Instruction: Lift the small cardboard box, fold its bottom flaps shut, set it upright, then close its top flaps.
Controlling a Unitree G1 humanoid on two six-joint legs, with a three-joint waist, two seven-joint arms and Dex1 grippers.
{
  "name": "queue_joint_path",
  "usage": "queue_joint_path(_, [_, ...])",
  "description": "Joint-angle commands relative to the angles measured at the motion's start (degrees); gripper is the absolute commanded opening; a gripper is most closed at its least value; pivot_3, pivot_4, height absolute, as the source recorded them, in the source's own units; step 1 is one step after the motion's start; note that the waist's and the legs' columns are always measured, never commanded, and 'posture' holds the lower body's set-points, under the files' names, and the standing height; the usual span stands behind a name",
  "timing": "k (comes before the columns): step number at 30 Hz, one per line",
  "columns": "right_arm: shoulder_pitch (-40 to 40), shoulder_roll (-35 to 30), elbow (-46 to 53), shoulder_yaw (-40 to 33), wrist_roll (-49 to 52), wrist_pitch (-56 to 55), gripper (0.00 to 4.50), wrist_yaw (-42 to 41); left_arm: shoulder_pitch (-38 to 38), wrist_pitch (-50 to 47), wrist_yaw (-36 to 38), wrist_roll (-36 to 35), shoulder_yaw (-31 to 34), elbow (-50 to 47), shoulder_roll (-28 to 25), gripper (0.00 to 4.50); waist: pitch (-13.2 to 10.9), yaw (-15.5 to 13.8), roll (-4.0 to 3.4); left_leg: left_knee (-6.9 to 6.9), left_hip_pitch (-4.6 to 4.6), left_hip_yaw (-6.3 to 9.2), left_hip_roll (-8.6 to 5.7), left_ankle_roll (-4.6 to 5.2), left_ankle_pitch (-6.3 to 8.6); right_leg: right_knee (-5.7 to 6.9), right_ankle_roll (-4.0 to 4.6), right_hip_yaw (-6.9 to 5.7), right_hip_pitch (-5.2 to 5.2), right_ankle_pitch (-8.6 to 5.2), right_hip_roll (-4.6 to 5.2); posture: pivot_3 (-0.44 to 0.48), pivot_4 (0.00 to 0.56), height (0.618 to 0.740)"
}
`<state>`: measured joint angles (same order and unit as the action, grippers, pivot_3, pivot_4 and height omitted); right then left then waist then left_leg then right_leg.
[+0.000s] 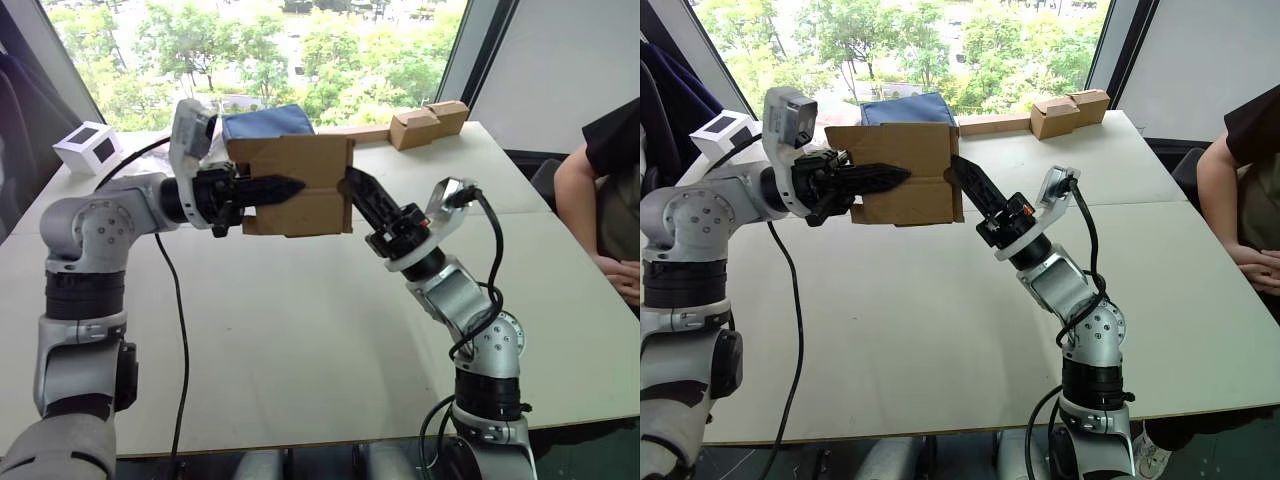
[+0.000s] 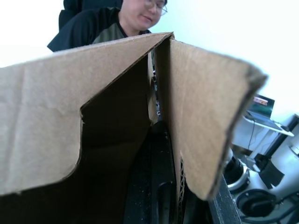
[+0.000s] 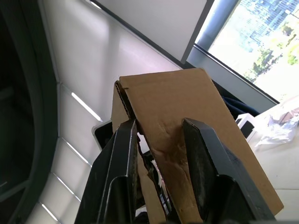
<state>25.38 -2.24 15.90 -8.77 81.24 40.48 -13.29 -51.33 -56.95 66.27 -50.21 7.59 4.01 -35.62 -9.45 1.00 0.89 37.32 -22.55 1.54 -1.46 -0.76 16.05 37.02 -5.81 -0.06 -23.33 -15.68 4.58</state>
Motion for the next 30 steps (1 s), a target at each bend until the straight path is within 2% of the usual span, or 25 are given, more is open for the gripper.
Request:
queue_joint_path(1, [0.0,1.4,3.6,3.7,0.8,1.0,1.51,-0.2,-1.1,1.0,-0.1,-0.9,0.7,-1.1,0.6,0.00,0.0,0.0,0.00,0.00,0.00,0.00,0.00,0.00,0.00,0.00,0.00,0.00,0.00,0.00,0.00,0.000,0.150,0.737])
queue_joint_path(11, [0.7,3.6,2.9,4.1,-0.9,-1.1,1.51,1.1,-1.3,1.4,-0.9,-0.9,1.2,-0.7,2.0,0.00,0.0,0.0,0.00,0.00,0.00,0.00,0.00,0.00,0.00,0.00,0.00,0.00,0.00,0.00,-0.01,0.000,0.150,0.737])
queue_joint_path(30, [-2.2,-1.9,4.1,-2.4,-0.2,-3.9,1.51,3.0,-1.6,1.3,-0.1,-1.0,2.2,0.1,-0.2,0.00,0.0,0.0,0.00,-0.01,0.00,0.00,0.00,0.00,0.00,0.00,0.00,0.01,0.00,0.00,0.00,0.000,0.150,0.737])
